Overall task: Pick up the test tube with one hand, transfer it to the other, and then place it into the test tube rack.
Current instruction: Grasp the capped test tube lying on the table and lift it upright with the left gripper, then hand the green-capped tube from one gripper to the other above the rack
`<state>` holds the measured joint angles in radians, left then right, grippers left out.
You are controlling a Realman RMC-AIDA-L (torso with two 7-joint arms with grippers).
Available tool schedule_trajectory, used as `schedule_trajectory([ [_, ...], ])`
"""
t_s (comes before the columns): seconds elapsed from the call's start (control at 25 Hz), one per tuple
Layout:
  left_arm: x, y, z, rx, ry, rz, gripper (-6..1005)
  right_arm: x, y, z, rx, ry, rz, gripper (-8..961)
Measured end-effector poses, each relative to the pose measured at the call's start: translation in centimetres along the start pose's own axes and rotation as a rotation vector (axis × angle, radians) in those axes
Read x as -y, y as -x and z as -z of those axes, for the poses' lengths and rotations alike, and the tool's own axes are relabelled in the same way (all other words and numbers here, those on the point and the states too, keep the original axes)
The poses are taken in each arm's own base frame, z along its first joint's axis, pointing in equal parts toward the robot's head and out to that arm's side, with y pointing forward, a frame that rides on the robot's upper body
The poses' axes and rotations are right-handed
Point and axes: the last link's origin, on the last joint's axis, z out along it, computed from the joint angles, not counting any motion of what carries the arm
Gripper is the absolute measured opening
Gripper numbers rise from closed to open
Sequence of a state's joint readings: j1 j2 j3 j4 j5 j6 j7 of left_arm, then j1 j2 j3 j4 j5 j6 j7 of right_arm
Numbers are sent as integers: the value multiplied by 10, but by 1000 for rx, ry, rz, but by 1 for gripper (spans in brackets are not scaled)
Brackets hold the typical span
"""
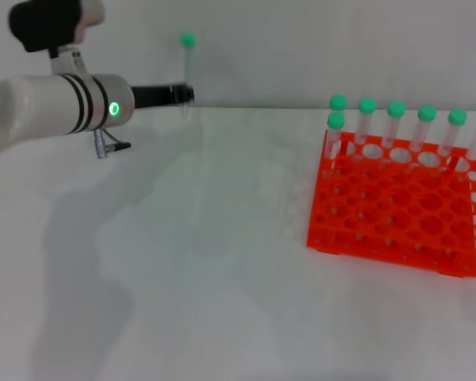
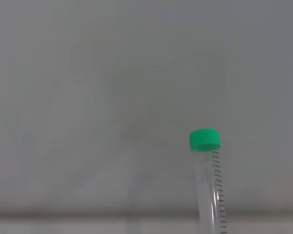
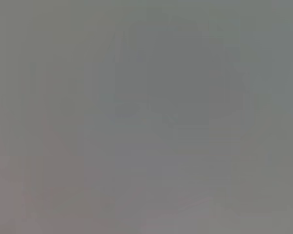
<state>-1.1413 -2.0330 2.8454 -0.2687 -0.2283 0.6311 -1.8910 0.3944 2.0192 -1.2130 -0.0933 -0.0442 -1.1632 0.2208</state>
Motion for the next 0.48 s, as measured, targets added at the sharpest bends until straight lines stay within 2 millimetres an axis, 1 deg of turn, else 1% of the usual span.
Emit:
schedule_trajectory([
  [0.08,3,0,2,-103,13,19,189,2,-1,3,-3,-7,-51,835],
  [0.16,8,4,8,-221,42,-6,189,5,-2,5,-7,-13,-133,835],
  [0.24,8,13,16,-340,81,-48,189,7,-3,7,-11,-8,-199,835],
  [0.32,3,25,23,-453,118,-114,189,7,-2,7,-10,5,-227,835],
  [0.4,-5,40,32,-555,144,-223,189,5,1,9,2,43,-246,835],
  [0.48,-18,60,42,-645,165,-368,189,1,7,11,26,116,-272,835],
])
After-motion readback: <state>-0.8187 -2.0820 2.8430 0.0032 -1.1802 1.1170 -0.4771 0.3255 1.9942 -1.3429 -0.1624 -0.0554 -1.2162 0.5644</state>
